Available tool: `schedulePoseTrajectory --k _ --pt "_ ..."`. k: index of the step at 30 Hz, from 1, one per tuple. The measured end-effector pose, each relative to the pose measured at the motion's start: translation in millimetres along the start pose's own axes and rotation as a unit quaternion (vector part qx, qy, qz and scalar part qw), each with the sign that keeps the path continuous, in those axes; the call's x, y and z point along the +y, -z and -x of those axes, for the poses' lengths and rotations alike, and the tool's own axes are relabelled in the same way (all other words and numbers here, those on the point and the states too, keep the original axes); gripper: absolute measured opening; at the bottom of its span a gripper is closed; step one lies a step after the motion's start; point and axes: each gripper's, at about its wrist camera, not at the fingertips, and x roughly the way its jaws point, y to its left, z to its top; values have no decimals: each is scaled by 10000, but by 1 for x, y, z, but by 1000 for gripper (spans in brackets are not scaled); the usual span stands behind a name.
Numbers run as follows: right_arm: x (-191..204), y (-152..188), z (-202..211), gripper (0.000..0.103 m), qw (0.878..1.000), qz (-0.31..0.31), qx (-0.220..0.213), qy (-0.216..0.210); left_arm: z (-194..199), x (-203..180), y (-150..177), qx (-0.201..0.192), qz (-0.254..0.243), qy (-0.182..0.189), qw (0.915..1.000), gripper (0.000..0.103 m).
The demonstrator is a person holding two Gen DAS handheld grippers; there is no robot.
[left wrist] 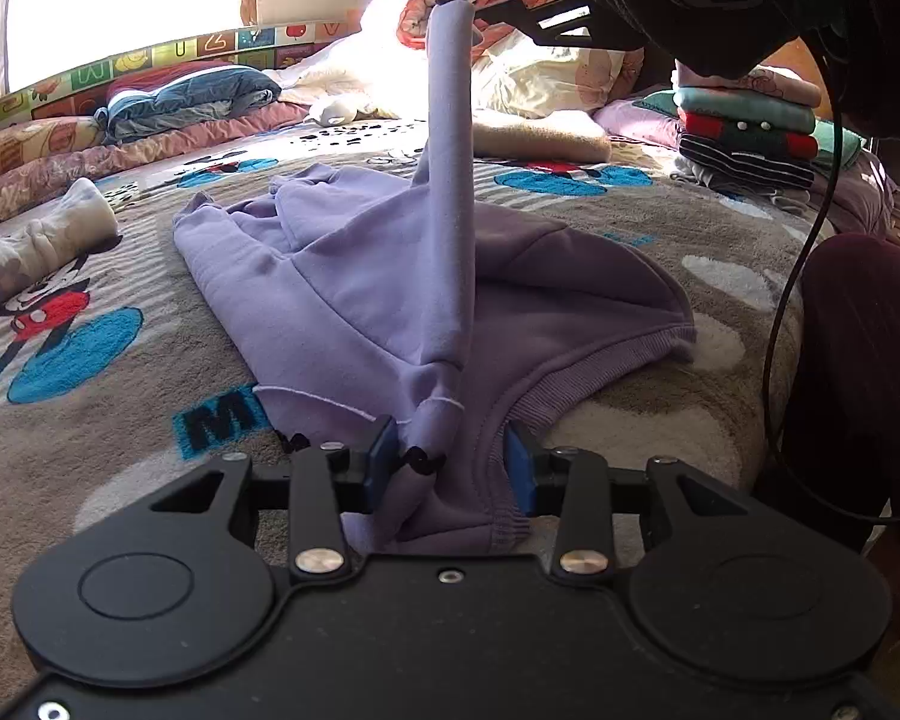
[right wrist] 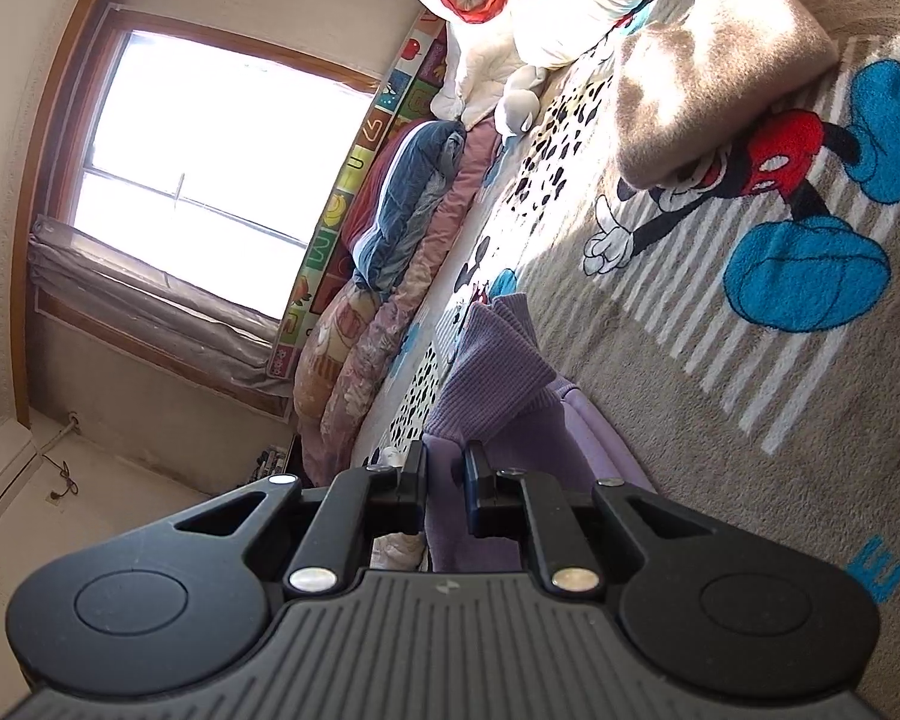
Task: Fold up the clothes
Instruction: 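Lay the lifted half onto the hem with the right gripper while the left gripper holds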
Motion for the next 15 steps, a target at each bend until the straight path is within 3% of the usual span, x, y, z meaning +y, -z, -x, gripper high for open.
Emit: schedulePoseTrajectory --k 8,15 --pt "36 17 -62 14 9989 362 215 190 4 22 -1 -81 886 456 9950 37" --pt "49 36 -107 14 9962 638 397 429 3 47 3 -127 1835 990 9779 38"
